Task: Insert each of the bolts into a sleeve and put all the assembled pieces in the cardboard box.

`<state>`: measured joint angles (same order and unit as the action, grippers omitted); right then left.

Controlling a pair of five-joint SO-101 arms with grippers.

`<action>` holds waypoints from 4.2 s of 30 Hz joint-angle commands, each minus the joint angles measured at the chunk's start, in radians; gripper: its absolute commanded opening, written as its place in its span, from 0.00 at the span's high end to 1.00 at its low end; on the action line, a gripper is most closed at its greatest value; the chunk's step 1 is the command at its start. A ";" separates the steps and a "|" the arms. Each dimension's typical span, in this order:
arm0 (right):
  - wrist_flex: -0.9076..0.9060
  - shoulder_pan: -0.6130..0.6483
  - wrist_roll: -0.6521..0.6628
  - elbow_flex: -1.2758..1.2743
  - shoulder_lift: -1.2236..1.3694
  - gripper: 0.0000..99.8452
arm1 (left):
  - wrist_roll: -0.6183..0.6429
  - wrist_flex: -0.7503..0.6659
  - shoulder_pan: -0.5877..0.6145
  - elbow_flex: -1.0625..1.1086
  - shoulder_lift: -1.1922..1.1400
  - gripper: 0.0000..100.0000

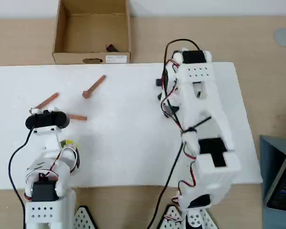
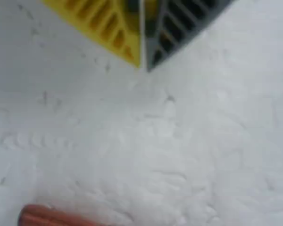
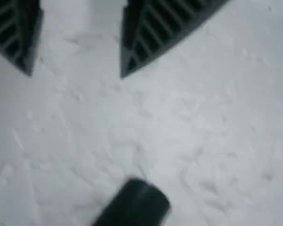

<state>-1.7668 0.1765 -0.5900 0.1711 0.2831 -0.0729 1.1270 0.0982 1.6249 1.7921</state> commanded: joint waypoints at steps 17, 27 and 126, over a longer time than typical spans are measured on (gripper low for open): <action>-0.002 -0.008 -0.009 0.401 0.366 0.85 | 0.002 -0.017 0.005 -0.003 0.008 1.00; 0.014 0.028 -0.009 0.424 0.450 0.86 | 0.002 -0.017 0.005 -0.003 0.008 1.00; 0.325 -0.176 0.170 -0.977 -1.555 0.99 | 0.554 0.252 -0.006 -1.206 -1.179 1.00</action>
<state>-1.4661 0.0107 -0.4089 -0.8032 -1.2589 0.4104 1.3602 0.0905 0.5600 0.7319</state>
